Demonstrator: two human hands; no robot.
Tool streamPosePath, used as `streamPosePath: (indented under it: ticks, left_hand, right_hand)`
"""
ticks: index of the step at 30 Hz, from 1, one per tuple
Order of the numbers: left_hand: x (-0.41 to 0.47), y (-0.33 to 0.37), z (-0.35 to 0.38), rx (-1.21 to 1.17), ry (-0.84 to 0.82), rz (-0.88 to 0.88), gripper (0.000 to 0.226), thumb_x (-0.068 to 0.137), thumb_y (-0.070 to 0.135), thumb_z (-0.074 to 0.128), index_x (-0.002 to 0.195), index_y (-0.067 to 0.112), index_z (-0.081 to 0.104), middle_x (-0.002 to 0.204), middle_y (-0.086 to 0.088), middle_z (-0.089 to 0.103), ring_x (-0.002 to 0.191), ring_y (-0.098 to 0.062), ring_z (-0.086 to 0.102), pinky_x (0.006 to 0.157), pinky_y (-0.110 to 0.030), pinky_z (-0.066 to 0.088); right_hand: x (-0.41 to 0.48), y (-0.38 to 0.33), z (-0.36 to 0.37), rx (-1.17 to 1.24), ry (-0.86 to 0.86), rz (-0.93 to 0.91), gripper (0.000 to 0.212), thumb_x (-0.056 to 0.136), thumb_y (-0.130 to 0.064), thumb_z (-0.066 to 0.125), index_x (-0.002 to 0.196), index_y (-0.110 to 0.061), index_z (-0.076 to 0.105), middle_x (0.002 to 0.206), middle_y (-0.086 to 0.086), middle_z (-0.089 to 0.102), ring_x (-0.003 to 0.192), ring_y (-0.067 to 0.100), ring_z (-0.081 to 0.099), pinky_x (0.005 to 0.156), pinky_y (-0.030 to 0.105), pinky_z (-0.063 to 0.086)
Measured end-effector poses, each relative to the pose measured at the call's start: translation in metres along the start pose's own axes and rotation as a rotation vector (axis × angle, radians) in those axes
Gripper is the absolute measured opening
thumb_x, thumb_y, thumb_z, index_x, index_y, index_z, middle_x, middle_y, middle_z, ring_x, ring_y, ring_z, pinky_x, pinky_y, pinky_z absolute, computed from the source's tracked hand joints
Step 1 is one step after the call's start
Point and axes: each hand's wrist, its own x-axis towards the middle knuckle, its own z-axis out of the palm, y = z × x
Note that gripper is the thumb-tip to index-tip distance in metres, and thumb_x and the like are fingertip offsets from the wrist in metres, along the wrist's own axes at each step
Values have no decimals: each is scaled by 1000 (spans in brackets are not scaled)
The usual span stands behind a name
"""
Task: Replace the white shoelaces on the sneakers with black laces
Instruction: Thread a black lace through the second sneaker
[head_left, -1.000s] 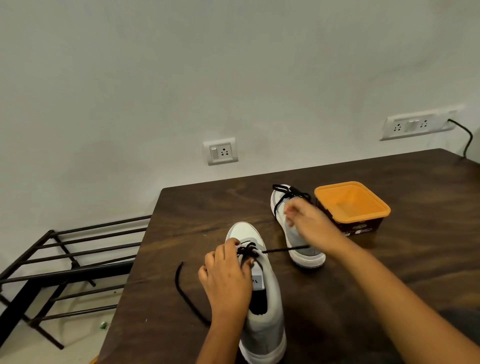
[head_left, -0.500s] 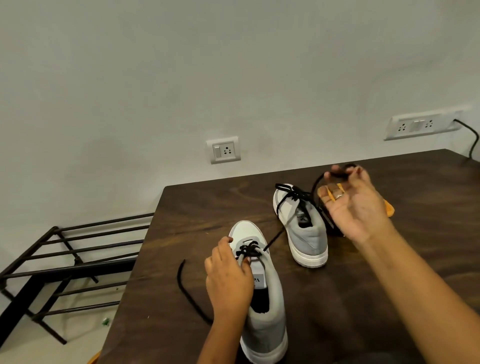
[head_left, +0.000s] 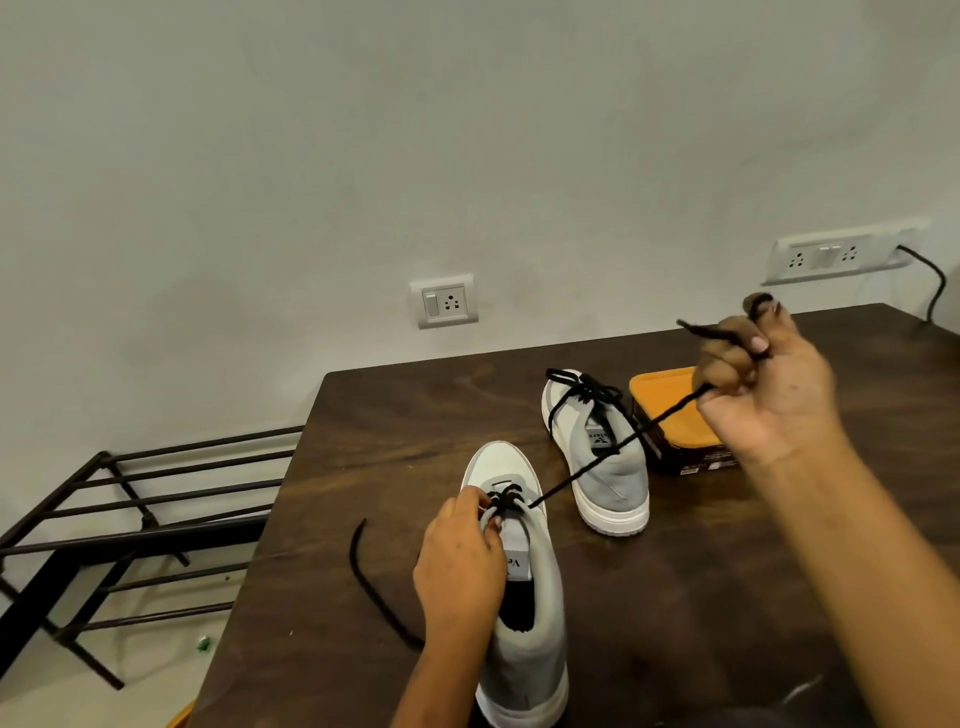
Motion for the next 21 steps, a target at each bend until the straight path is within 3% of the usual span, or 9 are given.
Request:
streamPosePath:
  ticks: [2, 4, 7, 9, 11, 13, 15, 18, 21]
  left_hand:
    - [0, -1, -1, -40, 14, -23, 8, 92, 31, 52, 100, 31, 52, 99, 14, 54, 93, -10, 54, 69, -23, 39]
    - [1, -3, 0, -97, 6, -21, 9, 91, 33, 56, 99, 29, 55, 96, 13, 54, 91, -11, 55, 71, -24, 41]
    - [4, -9, 2, -207, -43, 31, 16, 87, 33, 62, 101, 28, 59, 98, 12, 55, 94, -10, 55, 78, -27, 47]
    - [7, -13, 0, -240, -88, 25, 20, 84, 34, 66, 103, 29, 61, 100, 13, 57, 90, -8, 56, 78, -26, 49]
    - [9, -17, -2, -268, -117, 7, 18, 83, 35, 68, 100, 32, 64, 98, 14, 61, 85, -4, 59, 74, -24, 51]
    - [9, -17, -5, -270, -107, -1, 9, 83, 36, 67, 91, 33, 66, 90, 12, 65, 77, -1, 61, 69, -23, 50]
    - [8, -14, -8, -246, -47, -14, 6, 84, 35, 64, 82, 29, 67, 77, 11, 66, 69, 0, 59, 61, -19, 43]
    - [9, -11, -13, -246, -35, -115, 13, 86, 34, 63, 79, 25, 70, 69, 11, 64, 70, -5, 57, 62, -22, 38]
    - [17, -16, -14, -370, -124, -290, 12, 83, 33, 67, 75, 28, 73, 72, 9, 69, 77, -15, 63, 73, -29, 49]
  right_hand:
    - [3, 6, -4, -118, 20, 21, 25, 99, -26, 39, 75, -23, 42, 46, -9, 35, 33, 1, 23, 31, 11, 17]
    - [1, 13, -8, -313, -26, 109, 36, 98, -44, 39, 70, -21, 42, 47, -7, 36, 35, 3, 27, 33, 12, 19]
    - [-5, 33, -17, -887, -109, 116, 53, 87, -63, 38, 59, -18, 41, 48, -2, 44, 45, 12, 42, 46, 21, 35]
    - [-7, 49, -22, -1294, -211, 34, 53, 91, -53, 45, 57, -13, 49, 49, 1, 57, 50, 10, 50, 56, 26, 41]
    - [-7, 60, -27, -1519, -334, 15, 36, 93, -36, 56, 66, -12, 58, 56, 0, 67, 45, 3, 47, 54, 22, 38]
    - [-6, 67, -32, -1621, -423, 33, 4, 91, -23, 63, 88, -21, 60, 57, -1, 68, 45, 1, 51, 51, 17, 41]
    - [-7, 76, -38, -1639, -435, 8, 21, 89, -17, 65, 104, -28, 57, 54, -2, 62, 52, 4, 60, 57, 15, 46]
    - [-9, 87, -41, -1598, -349, -114, 25, 87, -10, 66, 107, -24, 63, 53, 0, 49, 50, 2, 61, 60, 14, 47]
    - [-8, 92, -45, -1625, -467, 106, 30, 91, -5, 60, 118, -16, 65, 90, -8, 56, 61, 8, 67, 61, 9, 49]
